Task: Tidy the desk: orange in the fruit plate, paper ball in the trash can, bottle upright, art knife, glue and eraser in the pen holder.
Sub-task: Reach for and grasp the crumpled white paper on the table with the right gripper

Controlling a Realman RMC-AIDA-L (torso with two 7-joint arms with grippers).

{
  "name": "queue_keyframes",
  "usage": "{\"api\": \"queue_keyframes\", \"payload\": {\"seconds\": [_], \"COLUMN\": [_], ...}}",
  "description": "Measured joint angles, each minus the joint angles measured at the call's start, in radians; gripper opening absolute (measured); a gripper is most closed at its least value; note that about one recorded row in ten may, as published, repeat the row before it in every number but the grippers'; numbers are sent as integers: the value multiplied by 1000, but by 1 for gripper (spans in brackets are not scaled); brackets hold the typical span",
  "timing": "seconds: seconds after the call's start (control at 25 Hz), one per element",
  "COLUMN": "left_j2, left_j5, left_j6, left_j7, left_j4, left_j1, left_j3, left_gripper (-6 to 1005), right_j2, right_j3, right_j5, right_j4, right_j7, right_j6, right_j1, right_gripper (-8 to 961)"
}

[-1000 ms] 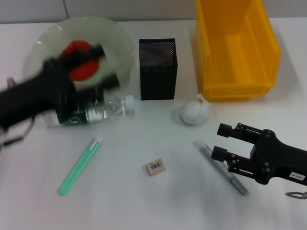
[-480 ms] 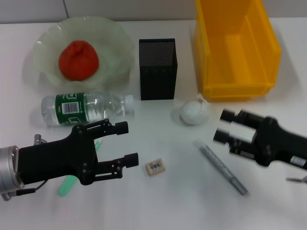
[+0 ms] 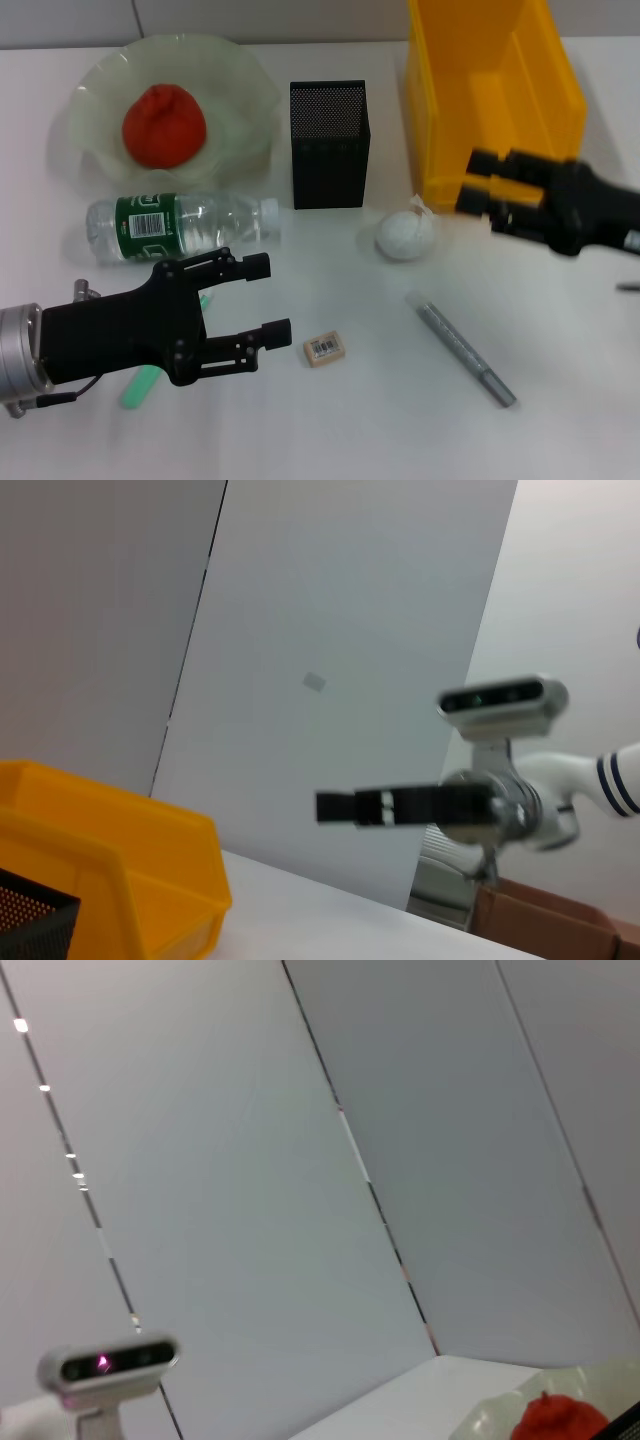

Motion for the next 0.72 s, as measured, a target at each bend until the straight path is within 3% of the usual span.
{"api": "queue_keyframes", "payload": {"seconds": [0.12, 0.2, 0.36, 0.52, 0.6, 0.72], "left_j2": [0, -2, -3, -2, -2, -2], "left_j5": [2, 2, 3, 3, 3, 3], "left_j6": [-3, -5, -5, -5, -5, -6], "left_j7": [0, 0, 0, 0, 0, 0], "left_j4": [0, 0, -5, -13, -13, -14], "left_j1": [0, 1, 4, 5, 6, 7], "left_j3": [0, 4, 8, 8, 8, 8], "left_gripper": [786, 786, 786, 786, 786, 785], "right_j2": [-2, 0, 1, -1, -1, -1], "right_j3": [-28, -107, -174, -210, -256, -305], "right_j5": [-14, -36, -91, -244, -397, -496], "right_j4": [-107, -230, -331, -423, -471, -495], "right_j7": [128, 218, 353, 550, 670, 735], "right_j6": [-2, 4, 72, 127, 129, 134], "right_j1": [33, 51, 80, 159, 230, 273], "right_gripper": [660, 659, 658, 656, 654, 653]}}
